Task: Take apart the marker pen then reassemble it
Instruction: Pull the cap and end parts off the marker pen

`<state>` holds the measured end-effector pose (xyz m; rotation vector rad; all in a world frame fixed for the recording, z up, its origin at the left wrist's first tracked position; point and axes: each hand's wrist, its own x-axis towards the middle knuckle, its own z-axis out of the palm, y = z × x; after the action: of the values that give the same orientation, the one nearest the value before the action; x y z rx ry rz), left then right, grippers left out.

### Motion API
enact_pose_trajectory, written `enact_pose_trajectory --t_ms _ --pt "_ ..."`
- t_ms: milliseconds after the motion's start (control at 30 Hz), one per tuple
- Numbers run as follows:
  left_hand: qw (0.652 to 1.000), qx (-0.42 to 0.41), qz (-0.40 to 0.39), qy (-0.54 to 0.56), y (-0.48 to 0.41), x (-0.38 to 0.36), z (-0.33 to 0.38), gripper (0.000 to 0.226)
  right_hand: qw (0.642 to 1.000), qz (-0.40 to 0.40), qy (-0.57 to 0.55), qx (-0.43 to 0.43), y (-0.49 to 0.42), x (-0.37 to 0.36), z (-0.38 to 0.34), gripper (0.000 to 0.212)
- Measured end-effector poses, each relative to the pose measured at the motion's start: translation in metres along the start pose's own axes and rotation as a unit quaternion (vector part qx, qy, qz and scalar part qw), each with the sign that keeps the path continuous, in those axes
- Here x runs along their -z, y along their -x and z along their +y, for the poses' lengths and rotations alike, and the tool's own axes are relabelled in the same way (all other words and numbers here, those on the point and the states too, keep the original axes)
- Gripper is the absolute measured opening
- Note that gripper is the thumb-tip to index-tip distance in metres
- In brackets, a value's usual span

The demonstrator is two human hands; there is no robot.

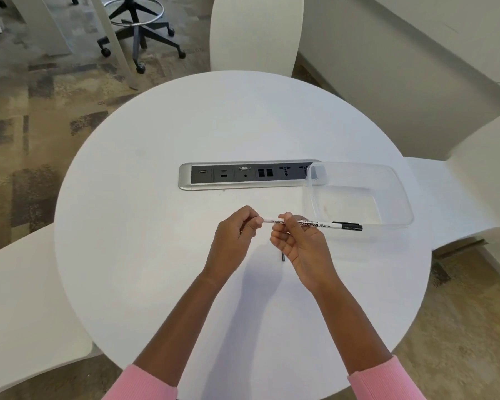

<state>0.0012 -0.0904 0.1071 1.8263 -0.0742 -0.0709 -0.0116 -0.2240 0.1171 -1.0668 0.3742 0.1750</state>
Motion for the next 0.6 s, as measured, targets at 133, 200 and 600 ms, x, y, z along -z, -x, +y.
enact_pose_trajectory --t_ms 133,200,600 --pt "0.999 0.009 0.027 0.042 0.003 -0.005 -0.002 0.035 0.998 -0.018 0.050 0.033 0.001 -0.003 -0.001 0.016" --pt "0.995 0.039 0.043 0.084 0.004 -0.008 0.000 0.034 0.996 -0.029 0.071 0.050 0.001 -0.003 -0.001 0.016" --pt "0.941 0.256 -0.055 0.216 0.003 0.000 0.004 0.051 0.984 -0.054 0.145 0.084 0.003 0.002 0.001 0.014"
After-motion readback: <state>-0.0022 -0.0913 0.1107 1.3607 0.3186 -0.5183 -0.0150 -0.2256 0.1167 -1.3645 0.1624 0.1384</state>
